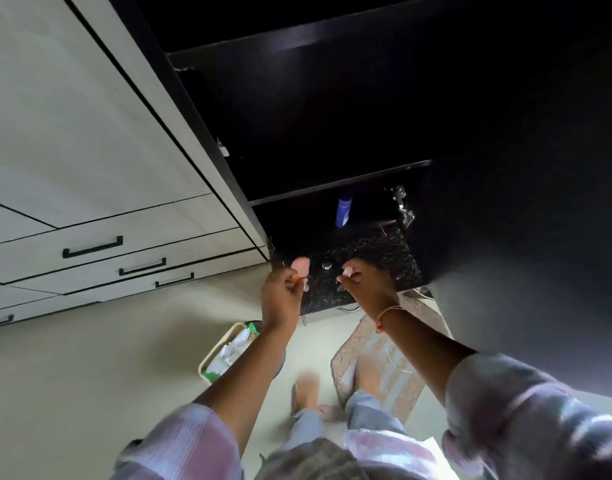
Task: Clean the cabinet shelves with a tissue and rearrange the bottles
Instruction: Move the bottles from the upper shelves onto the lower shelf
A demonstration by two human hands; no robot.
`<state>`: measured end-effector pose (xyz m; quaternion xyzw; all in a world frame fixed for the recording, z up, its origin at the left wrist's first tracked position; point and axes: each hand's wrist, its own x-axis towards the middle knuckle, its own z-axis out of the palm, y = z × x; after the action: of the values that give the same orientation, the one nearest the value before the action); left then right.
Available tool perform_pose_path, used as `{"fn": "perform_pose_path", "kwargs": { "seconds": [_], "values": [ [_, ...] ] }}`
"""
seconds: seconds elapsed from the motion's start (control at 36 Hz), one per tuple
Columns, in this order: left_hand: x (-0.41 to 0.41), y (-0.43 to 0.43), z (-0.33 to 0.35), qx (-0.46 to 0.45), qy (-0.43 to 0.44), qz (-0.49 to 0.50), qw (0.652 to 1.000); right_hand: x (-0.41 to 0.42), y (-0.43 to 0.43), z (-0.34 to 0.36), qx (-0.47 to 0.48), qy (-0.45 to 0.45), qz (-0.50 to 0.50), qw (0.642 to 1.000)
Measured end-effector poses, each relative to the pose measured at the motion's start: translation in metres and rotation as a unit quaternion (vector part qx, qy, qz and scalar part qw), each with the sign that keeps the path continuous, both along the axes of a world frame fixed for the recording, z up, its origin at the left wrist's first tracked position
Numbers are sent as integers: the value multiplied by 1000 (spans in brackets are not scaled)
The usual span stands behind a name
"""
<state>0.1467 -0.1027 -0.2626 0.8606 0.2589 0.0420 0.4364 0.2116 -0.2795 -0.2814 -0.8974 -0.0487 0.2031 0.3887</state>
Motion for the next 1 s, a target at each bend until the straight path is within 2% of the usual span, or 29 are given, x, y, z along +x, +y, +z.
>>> {"fn": "perform_pose_path", "kwargs": {
  "seconds": [0.14,0.28,0.53,0.72,1.0],
  "values": [
    [1,-2,-28,14,45,-15,999,0,12,-26,-50,19,14,998],
    [4,-3,-51,73,74,-34,994,-4,22,-43,-92,-6,33,995],
    [1,0,-67,93,89,-54,990,-4,23,-56,-113,-53,93,988],
    [3,-1,-69,99,77,-76,989,-1,27,-55,-116,-57,127,983],
    [2,-6,-65,98,88,-78,988,-2,25,-61,-105,-66,139,983]
  ]
}}
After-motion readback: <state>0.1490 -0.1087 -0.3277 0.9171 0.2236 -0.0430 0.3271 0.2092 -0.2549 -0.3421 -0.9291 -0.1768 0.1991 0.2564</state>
